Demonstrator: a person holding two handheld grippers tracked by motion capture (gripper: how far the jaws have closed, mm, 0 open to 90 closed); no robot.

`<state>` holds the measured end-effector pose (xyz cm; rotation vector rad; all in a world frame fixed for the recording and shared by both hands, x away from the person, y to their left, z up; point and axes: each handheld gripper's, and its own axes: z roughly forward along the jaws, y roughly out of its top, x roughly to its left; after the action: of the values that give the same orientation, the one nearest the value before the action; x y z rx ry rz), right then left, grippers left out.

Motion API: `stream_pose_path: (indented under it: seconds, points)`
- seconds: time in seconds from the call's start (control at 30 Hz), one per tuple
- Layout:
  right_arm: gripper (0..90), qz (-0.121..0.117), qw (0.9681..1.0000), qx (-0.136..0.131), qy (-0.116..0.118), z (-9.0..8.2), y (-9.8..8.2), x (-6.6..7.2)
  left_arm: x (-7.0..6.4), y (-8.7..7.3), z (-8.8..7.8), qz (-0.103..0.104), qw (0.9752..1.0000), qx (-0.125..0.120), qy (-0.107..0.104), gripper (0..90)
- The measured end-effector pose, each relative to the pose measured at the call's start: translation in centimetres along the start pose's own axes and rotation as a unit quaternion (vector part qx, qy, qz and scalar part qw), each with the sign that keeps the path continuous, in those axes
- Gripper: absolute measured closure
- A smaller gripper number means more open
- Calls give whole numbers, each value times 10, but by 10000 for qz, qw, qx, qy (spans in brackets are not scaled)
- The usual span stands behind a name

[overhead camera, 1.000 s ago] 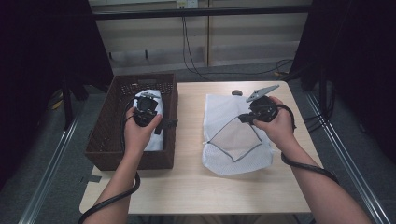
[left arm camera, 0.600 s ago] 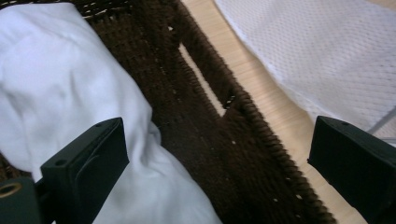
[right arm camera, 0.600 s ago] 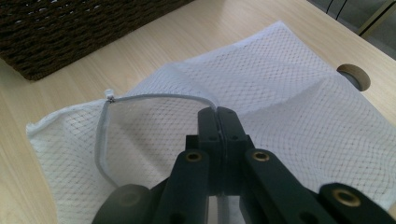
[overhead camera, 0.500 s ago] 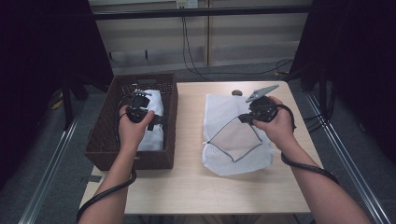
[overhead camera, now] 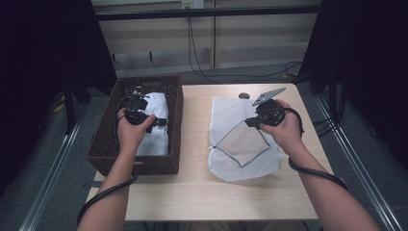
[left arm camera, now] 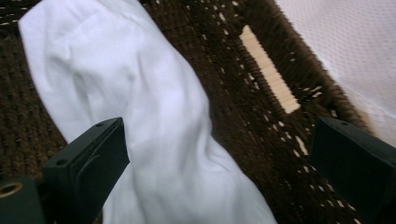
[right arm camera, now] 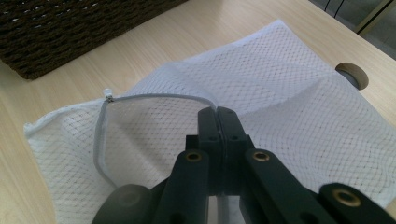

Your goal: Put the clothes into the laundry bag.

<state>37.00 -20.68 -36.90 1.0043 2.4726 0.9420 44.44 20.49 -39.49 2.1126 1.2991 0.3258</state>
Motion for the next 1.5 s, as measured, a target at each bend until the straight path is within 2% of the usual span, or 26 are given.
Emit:
stream_pose_path:
  seconds: [0.2,0.3,0.37,0.57,0.63,0.77,0.83,0.87,0.97,1.0,1.07,1.1,1.17,1.2,1.3,1.4,1.5]
  points:
    - [900,4,10000,48,-84,-1,1,1,10,1,5,-28,9997,170,195,43]
    - [900,-6,10000,-11,-43,-1,1,1,13,0,10,25,9991,285,309,47]
    - [900,0,10000,-4,-35,-1,1,1,15,0,13,-47,9989,269,373,47]
    - [900,15,10000,32,-14,0,-2,0,18,-1,22,-45,9977,469,497,50]
    - [900,29,10000,45,-75,0,-2,-1,19,-2,26,-45,9975,533,459,54]
    - [900,33,10000,36,-16,2,-2,-1,21,-4,33,-44,9966,663,483,58]
    - [900,65,10000,38,-29,3,-2,0,21,-5,37,-107,9963,706,478,53]
    - [900,59,10000,54,-22,3,-1,0,22,-5,37,-61,9957,770,519,54]
    - [900,32,10000,41,-16,5,-1,1,24,-8,43,-179,9948,888,458,53]
    - [900,32,10000,56,-5,6,0,1,25,-9,45,-148,9945,911,492,53]
    - [900,17,10000,69,-3,8,0,1,25,-11,47,-181,9946,902,483,51]
    - [900,6,10000,94,-18,8,0,1,27,-13,51,-334,9946,892,420,51]
    - [900,33,9999,116,12,10,0,2,28,-14,54,-369,9946,858,448,52]
    - [900,40,9999,106,7,11,-1,2,29,-15,55,-452,9943,870,415,51]
    - [900,39,9999,124,25,13,-1,2,30,-14,59,-432,9937,959,386,47]
    - [900,47,9999,148,5,14,0,2,29,-14,62,-521,9934,946,389,55]
    - [900,43,9998,173,18,14,1,3,30,-13,64,-463,9928,1020,421,70]
